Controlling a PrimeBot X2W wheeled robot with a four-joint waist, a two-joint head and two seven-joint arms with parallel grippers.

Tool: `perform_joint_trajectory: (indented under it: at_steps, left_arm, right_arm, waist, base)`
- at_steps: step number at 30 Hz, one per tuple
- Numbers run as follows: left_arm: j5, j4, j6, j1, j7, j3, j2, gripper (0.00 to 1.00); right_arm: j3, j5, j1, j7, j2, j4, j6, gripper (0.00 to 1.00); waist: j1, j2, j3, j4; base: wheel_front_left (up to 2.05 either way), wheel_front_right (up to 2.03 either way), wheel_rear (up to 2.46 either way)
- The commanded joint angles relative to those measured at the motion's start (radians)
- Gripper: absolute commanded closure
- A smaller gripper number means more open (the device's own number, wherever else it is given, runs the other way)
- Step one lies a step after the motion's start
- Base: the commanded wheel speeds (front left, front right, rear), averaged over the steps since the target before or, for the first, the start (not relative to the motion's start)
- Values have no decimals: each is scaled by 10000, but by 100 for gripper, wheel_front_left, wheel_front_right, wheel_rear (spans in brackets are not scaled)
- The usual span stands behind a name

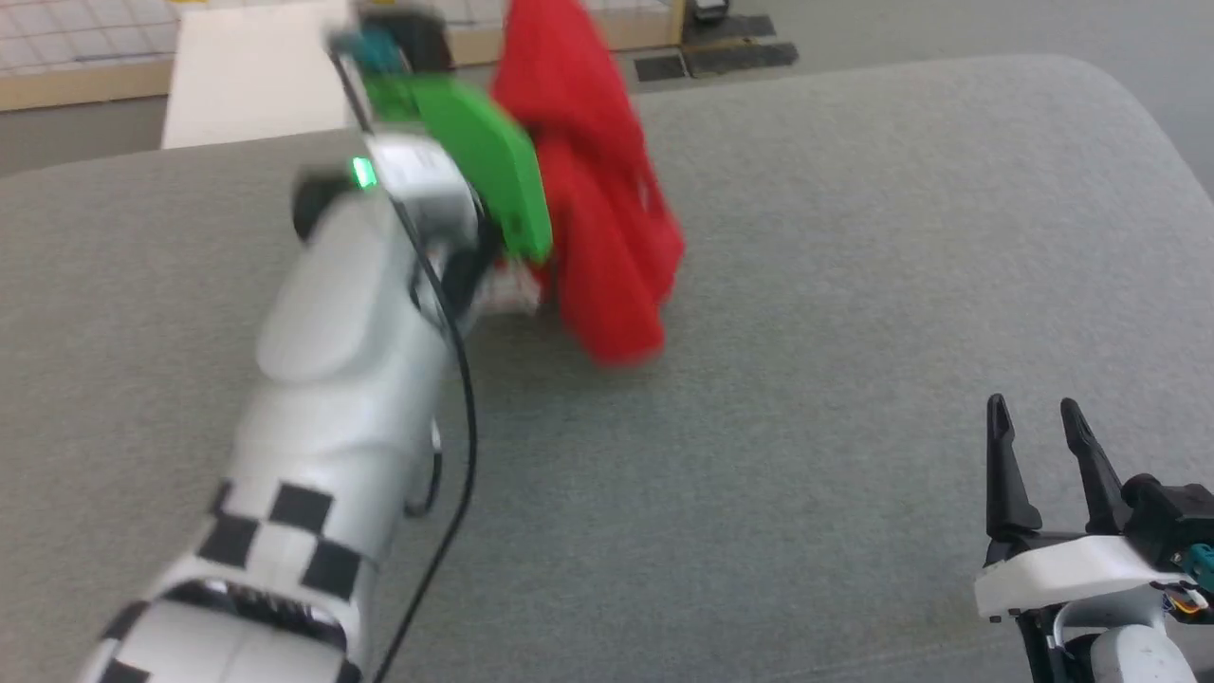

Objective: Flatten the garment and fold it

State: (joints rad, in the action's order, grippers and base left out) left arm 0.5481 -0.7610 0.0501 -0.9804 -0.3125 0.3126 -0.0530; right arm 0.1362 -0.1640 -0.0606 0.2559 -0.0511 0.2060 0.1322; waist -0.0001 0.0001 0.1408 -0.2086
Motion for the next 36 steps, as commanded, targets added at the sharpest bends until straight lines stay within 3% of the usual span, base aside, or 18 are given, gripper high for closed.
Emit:
perform_joint_trajectory:
  at_steps: [1, 8, 13, 14, 20, 25, 29, 36]
  left_arm:
    - [22, -304, -65, 419, -90, 206, 11, 100]
    - [457, -1480, -158, 1744, -1131, 1502, 24, 100]
    - [1118, -1604, -521, 2134, -1929, 2135, 26, 100]
    - [1243, -1552, -577, 2138, -1969, 2181, 26, 0]
    - [2080, -1000, -744, 1829, -2079, 2083, 27, 0]
    - [2933, -163, -795, 1531, -1771, 1207, -49, 0]
    - [3376, 665, -904, 1480, -1333, 458, -422, 0]
    - [3483, 2436, -840, 2250, 1154, -945, -1294, 0]
  right_arm:
    - [-39, -108, -74, 52, 8, -25, -15, 0]
    - [-42, -228, -70, 56, 9, -41, -15, 0]
    - [-3, -246, -56, 57, 9, -66, -15, 0]
    - [-4, -249, -57, 57, 9, -57, -15, 0]
    - [7, -272, 123, 58, 9, 0, -15, 0]
    - [7, -283, 292, 58, 9, 21, -15, 0]
    - [-22, -281, 383, 58, 9, 49, -15, 0]
    - [-4, -290, 469, 58, 9, 59, -15, 0]
  waist:
    - [1, -1, 362, -365]
    - [1, -1, 637, -453]
    - [1, -1, 648, -262]
    - [1, -1, 612, -205]
    - [1, -1, 113, 402]
    - [1, -1, -392, 1003]
    - [1, -1, -731, 1433]
    - [1, -1, -1131, 1981]
  base:
    - [0, 0, 0]
    - [0, 0, 0]
    - [0, 0, 0]
    - [0, 0, 0]
    - [0, 0, 0]
    - [0, 0, 0]
    - [0, 0, 0]
    - [0, 0, 0]
